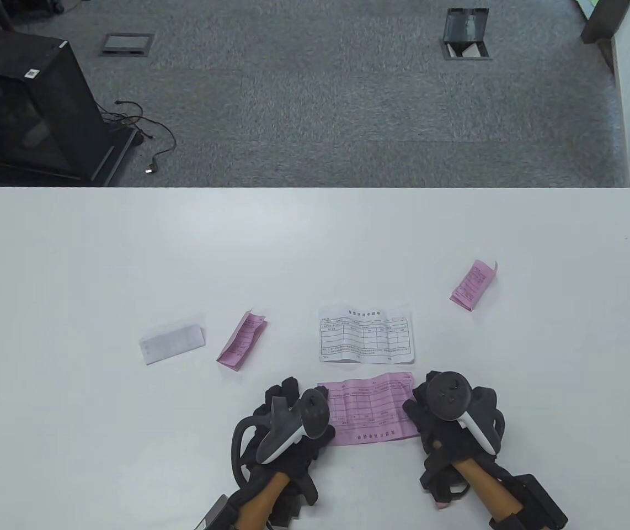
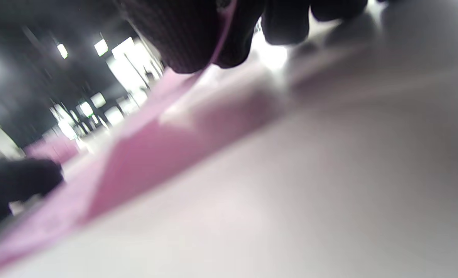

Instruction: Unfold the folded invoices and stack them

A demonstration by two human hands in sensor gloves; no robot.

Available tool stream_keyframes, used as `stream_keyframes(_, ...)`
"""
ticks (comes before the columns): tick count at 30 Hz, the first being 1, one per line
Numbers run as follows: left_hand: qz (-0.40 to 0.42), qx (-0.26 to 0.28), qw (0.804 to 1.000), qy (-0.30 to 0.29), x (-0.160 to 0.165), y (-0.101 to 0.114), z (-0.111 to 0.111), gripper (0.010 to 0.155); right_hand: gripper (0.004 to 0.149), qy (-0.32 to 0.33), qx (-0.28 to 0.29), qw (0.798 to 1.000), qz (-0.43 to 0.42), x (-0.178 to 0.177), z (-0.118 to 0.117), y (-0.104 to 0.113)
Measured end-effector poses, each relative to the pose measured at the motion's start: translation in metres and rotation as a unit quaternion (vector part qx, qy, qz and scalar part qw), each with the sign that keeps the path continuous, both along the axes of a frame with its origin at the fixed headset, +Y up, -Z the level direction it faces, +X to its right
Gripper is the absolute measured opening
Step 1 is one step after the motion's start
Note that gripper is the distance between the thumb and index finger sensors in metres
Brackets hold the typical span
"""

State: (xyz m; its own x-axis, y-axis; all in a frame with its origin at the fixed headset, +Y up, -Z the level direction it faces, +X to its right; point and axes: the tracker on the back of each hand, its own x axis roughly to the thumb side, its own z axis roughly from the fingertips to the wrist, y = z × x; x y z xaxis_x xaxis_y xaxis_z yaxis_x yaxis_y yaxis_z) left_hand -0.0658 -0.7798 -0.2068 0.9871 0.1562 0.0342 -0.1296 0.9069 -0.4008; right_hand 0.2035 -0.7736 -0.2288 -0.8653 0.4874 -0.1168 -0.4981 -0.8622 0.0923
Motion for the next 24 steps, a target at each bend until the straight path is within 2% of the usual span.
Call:
stream_keyframes(5, 0.057, 0.026, 0.998, 0.019, -0.007, 0.004, -0.001, 0.077, 0.035, 0.03, 0.022, 0.994, -0.1, -0.001, 0.002, 0.026)
stream_keyframes(9, 0.128, 0.042, 0.99, 0.039, -0.015, 0.01, -0.001, 0.082, 0.034, 0.102, 0.05, 0.974, -0.194, -0.007, 0.007, 0.051)
stream_keyframes(12, 0.202, 0.027, 0.978, 0.047, -0.022, 0.012, -0.002, 0.085, 0.033, 0.152, 0.061, 0.958, -0.236, -0.011, 0.013, 0.066)
stream_keyframes(14, 0.268, 0.012, 0.962, 0.051, -0.027, 0.013, -0.003, 0.089, 0.033, 0.175, 0.073, 0.947, -0.26, -0.014, 0.018, 0.076)
stream_keyframes(16, 0.347, -0.007, 0.937, 0.046, -0.033, 0.012, -0.004, 0.093, 0.032, 0.195, 0.089, 0.936, -0.278, -0.015, 0.022, 0.083)
stream_keyframes(18, 0.443, -0.008, 0.896, 0.041, -0.037, 0.011, -0.003, 0.099, 0.032, 0.21, 0.104, 0.924, -0.303, -0.014, 0.025, 0.09)
stream_keyframes(19, 0.471, 0.0, 0.881, 0.039, -0.038, 0.011, -0.003, 0.1, 0.032, 0.213, 0.109, 0.92, -0.311, -0.013, 0.026, 0.091)
stream_keyframes(20, 0.482, 0.003, 0.876, 0.036, -0.039, 0.012, -0.003, 0.1, 0.032, 0.212, 0.112, 0.918, -0.316, -0.012, 0.026, 0.092)
stream_keyframes(22, 0.506, 0.017, 0.862, 0.024, -0.039, 0.013, -0.003, 0.092, 0.032, 0.206, 0.123, 0.915, -0.324, -0.01, 0.026, 0.091)
stream_keyframes(24, 0.531, 0.038, 0.846, 0.021, -0.038, 0.016, -0.002, 0.075, 0.032, 0.194, 0.128, 0.915, -0.329, -0.007, 0.024, 0.087)
